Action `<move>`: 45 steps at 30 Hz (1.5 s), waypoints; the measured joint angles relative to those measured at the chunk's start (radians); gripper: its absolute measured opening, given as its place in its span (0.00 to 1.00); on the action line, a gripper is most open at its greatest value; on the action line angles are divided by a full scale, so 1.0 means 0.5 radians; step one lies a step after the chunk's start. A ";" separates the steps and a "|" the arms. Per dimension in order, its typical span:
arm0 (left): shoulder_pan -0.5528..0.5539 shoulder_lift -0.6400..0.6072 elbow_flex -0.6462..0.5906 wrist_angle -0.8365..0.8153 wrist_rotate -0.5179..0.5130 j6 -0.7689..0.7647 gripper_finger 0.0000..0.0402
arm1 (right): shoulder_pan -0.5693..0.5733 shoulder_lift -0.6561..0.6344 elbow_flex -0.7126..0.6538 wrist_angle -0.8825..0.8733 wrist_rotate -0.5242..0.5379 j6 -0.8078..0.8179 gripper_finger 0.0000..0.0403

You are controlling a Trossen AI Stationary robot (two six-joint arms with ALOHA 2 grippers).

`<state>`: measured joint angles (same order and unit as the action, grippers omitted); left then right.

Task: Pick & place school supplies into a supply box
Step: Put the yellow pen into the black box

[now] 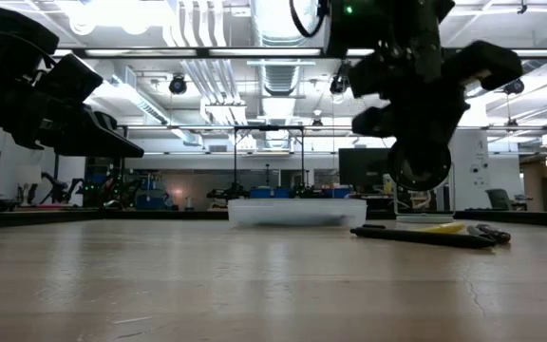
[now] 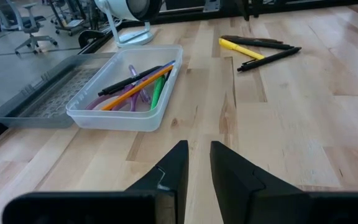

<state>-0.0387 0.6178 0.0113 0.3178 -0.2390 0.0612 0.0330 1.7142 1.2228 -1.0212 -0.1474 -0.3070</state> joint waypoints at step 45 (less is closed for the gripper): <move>0.000 0.001 0.000 0.000 0.000 0.000 0.13 | 0.008 0.007 -0.411 0.435 0.392 -0.225 0.17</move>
<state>-0.0387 0.6182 0.0113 0.3178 -0.2391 0.0612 0.0372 1.7176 1.0172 -0.8036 0.0487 -0.4193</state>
